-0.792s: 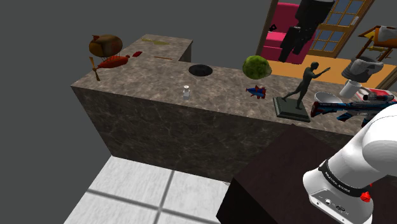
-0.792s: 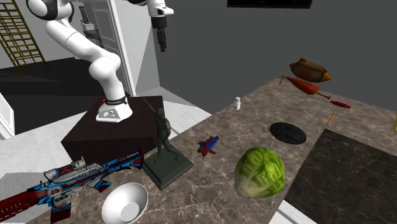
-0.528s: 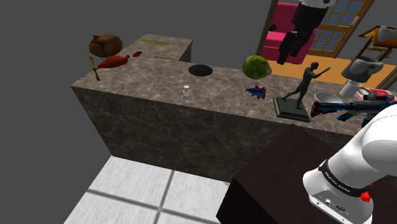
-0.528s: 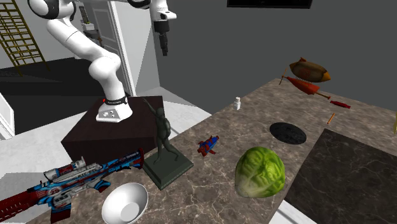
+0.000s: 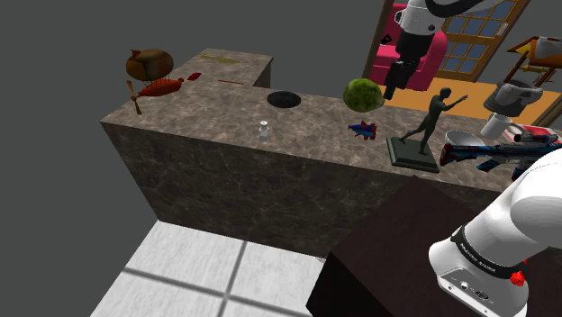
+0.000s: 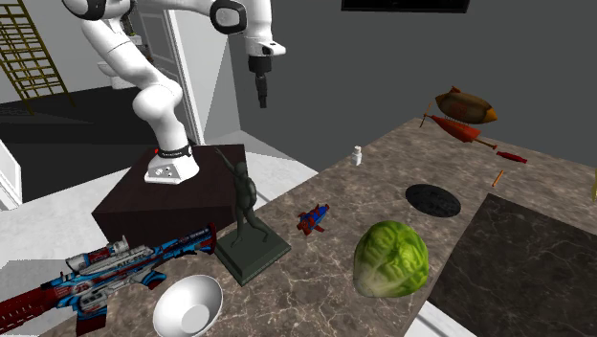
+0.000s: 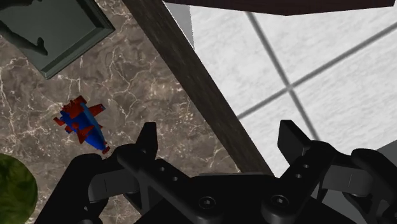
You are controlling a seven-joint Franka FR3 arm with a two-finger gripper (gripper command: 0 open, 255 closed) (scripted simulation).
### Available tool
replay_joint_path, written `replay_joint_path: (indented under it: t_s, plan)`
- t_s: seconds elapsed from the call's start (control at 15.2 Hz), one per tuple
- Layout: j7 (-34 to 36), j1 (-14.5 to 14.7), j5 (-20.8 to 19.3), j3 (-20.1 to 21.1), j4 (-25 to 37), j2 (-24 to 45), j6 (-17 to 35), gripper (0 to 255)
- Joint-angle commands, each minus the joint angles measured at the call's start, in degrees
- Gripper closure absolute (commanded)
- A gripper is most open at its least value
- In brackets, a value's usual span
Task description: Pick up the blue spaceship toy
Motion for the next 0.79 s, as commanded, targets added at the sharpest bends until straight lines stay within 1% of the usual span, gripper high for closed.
replay_joint_path:
  t_s: [0.0,0.33,0.73]
  plan:
    - [-2.51,-0.16,-0.46,-1.47,1.10,4.11,2.17,0]
    - [-9.20,-0.85,-0.86,-5.04,5.03,14.63,6.66,0]
    - [-17.32,-2.06,0.47,-8.01,12.09,28.26,10.62,0]
